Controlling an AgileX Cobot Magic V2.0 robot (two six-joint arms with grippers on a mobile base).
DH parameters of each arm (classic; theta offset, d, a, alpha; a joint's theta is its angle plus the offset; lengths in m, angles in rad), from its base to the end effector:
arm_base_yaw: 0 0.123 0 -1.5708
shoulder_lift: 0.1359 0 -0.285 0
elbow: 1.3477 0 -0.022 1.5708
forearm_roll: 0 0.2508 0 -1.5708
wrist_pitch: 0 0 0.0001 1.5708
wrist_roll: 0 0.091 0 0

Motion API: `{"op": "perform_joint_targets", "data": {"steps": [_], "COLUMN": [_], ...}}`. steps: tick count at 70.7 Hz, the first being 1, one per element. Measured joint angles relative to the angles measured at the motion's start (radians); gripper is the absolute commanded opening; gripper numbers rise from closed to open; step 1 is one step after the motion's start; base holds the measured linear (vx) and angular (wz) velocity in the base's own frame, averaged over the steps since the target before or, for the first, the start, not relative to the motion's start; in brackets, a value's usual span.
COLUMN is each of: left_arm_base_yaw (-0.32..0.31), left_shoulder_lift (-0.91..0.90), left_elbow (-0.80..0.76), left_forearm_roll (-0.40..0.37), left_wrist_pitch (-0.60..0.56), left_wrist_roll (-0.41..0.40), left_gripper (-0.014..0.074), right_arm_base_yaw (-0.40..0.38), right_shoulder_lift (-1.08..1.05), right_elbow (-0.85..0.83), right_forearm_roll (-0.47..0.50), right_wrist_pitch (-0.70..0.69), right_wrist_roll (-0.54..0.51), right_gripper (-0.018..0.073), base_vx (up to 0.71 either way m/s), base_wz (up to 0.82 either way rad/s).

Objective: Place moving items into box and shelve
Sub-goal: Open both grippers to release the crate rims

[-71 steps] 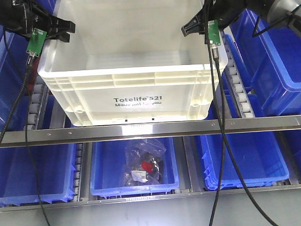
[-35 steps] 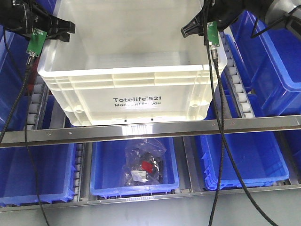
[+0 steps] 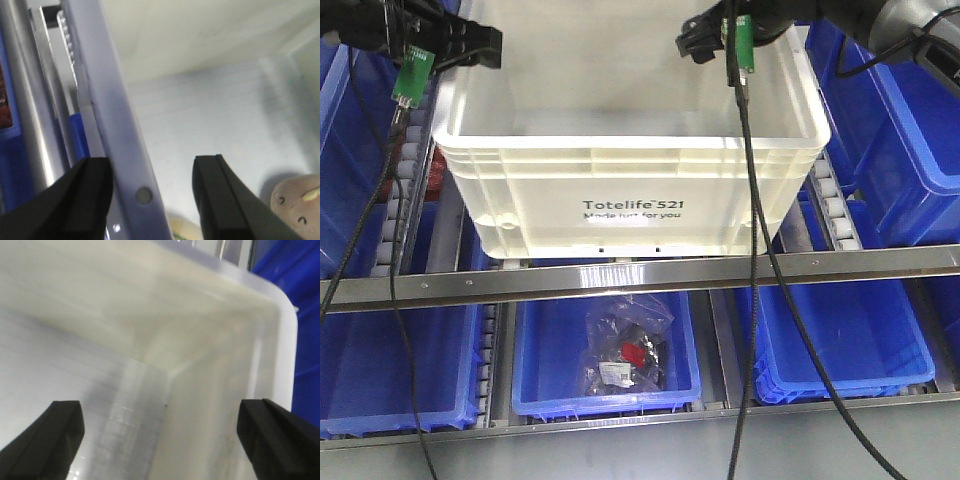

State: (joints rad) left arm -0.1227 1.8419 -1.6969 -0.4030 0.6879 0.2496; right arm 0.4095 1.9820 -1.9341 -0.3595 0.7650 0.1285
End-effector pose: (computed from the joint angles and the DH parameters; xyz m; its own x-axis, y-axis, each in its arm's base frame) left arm 0.4255 -0.0753 0.3350 -0.6628 0.0149 -0.7487 0.2619 0.9412 -0.2132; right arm 0.4362 0.1651 0.3418 -0.5513 -0.3829 -0.7412 -0.2918 0.9208 -0.2587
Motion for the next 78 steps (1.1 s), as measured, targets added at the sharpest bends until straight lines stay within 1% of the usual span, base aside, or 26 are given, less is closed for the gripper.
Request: {"op": "perform_joint_targets", "data": {"steps": [4,12,28,35,45,61,65,71,78], "left_arm_base_yaw": [-0.001,-0.001,-0.003,-0.003,-0.003,-0.003,-0.003,-0.003,-0.005], "left_shoulder_lift": [-0.014,-0.041,-0.078,-0.098,-0.116,-0.119,-0.129,-0.161,-0.223], "left_elbow": [0.0,-0.008,-0.011,-0.011,-0.011,-0.005,0.014,0.084,0.201], "left_forearm_roll": [0.011,0.025,0.07,0.067,0.037,0.029,0.027,0.021,0.012], "left_wrist_pitch": [-0.004,-0.052,-0.044,-0.034,-0.012,0.07,0.069,0.052,0.005], "left_wrist_roll": [0.001,0.003,0.004,0.004,0.004,0.009,0.016,0.032,0.051], "left_gripper": [0.0487,0.0487,0.0486,0.0486,0.0486,0.0486,0.0486,0.0486,0.0486], "right_arm_base_yaw": [0.001,0.001,0.001,0.001,0.001,0.001,0.001,0.001,0.001], "right_shoulder_lift": [-0.013,-0.036,-0.058,-0.068,-0.085,-0.102,-0.103,-0.103,-0.103], "right_elbow": [0.0,0.0,0.0,0.0,0.0,0.0,0.0,0.0,0.0], "right_forearm_roll": [0.001,-0.002,-0.002,-0.002,0.006,0.09,0.106,0.119,0.128], "right_wrist_pitch": [-0.002,-0.002,0.002,0.009,0.032,0.167,0.199,0.24,0.259], "right_wrist_roll": [0.002,0.003,0.006,0.007,0.008,0.01,0.01,0.01,0.01], "right_gripper": [0.0671,0.0654,0.0612,0.059,0.0582,0.0582,0.0582,0.0582,0.0582], "base_vx": [0.0,0.0,0.0,0.0,0.0,0.0,0.0,0.0,0.0], "base_wz": [0.0,0.0,0.0,0.0,0.0,0.0,0.0,0.0,0.0]}}
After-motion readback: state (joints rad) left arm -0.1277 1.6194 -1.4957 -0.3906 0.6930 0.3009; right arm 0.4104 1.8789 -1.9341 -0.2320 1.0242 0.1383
